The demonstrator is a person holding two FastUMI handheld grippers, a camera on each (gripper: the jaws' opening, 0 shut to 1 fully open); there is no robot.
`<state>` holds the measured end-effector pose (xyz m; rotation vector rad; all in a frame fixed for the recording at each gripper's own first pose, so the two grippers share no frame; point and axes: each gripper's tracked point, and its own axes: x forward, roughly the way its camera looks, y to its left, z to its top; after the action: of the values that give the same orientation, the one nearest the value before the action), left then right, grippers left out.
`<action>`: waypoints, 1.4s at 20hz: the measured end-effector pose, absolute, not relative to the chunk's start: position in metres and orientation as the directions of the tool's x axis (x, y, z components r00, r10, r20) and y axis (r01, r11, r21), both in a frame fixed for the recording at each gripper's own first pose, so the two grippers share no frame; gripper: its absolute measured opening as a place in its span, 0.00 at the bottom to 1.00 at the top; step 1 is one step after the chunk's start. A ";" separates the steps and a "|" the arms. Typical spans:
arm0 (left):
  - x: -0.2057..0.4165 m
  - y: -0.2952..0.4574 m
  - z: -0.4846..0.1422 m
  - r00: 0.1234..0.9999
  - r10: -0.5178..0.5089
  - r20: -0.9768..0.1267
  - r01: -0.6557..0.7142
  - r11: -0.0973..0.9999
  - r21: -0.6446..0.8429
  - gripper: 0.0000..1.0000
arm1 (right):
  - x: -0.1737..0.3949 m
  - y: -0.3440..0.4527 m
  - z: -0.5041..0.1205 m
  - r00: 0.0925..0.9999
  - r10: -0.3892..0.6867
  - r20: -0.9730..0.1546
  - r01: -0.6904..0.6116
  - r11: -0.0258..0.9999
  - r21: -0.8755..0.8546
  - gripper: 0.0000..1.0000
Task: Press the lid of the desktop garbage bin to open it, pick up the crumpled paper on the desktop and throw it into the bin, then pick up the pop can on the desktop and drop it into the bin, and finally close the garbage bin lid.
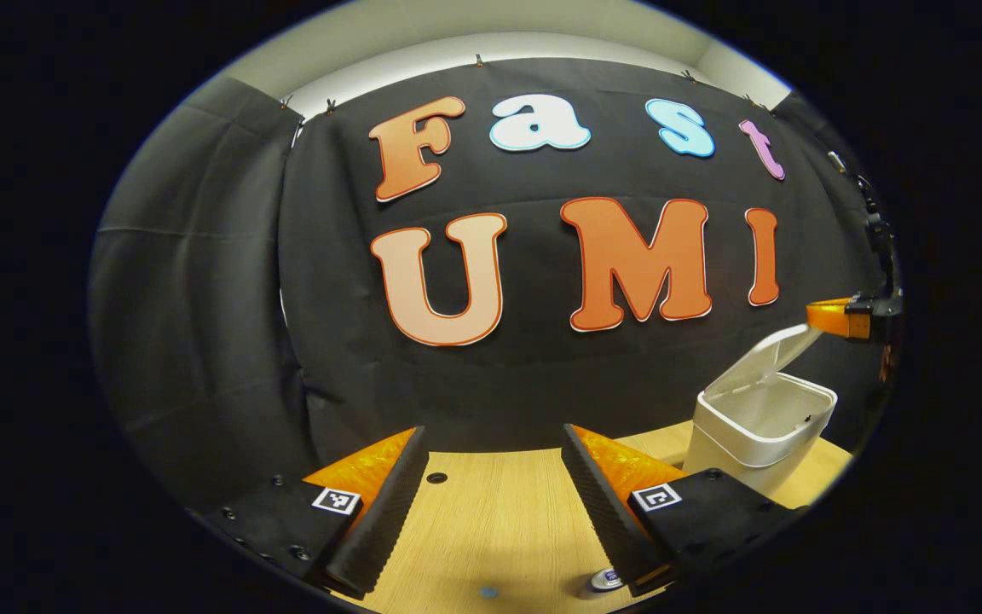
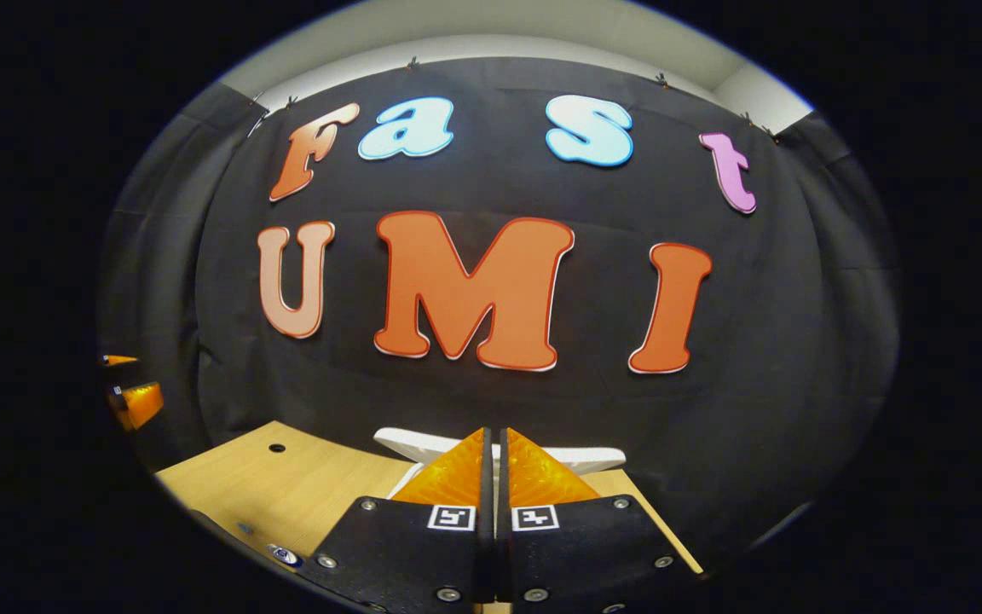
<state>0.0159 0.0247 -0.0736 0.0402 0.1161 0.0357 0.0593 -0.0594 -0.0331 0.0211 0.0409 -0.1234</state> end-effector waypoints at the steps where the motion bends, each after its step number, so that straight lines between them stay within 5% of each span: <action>1: 0.016 0.028 -0.077 0.992 0.035 -0.121 -0.031 0.999 0.036 1.00 | 0.058 -0.058 -0.030 0.991 -0.134 -0.030 0.134 0.991 0.014 0.02; 6: 0.019 0.039 -0.110 0.985 0.031 -0.169 -0.022 0.998 0.051 1.00 | 0.053 -0.030 -0.040 0.995 -0.092 -0.030 0.093 0.995 0.033 0.74; 9: 0.018 0.042 -0.129 0.980 0.023 -0.200 -0.014 0.999 0.042 1.00 | 0.048 -0.013 -0.057 0.995 -0.061 -0.078 0.066 0.995 0.073 0.95; 28: -0.016 0.042 -0.311 0.810 -0.067 -0.583 0.069 0.997 -0.018 1.00 | 0.032 0.086 -0.112 0.970 0.136 -0.203 -0.112 0.986 0.124 0.98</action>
<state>-0.0164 0.0421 -0.3110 0.0040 0.6226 -0.0727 0.0324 0.0857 -0.1119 0.1125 0.2122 0.1256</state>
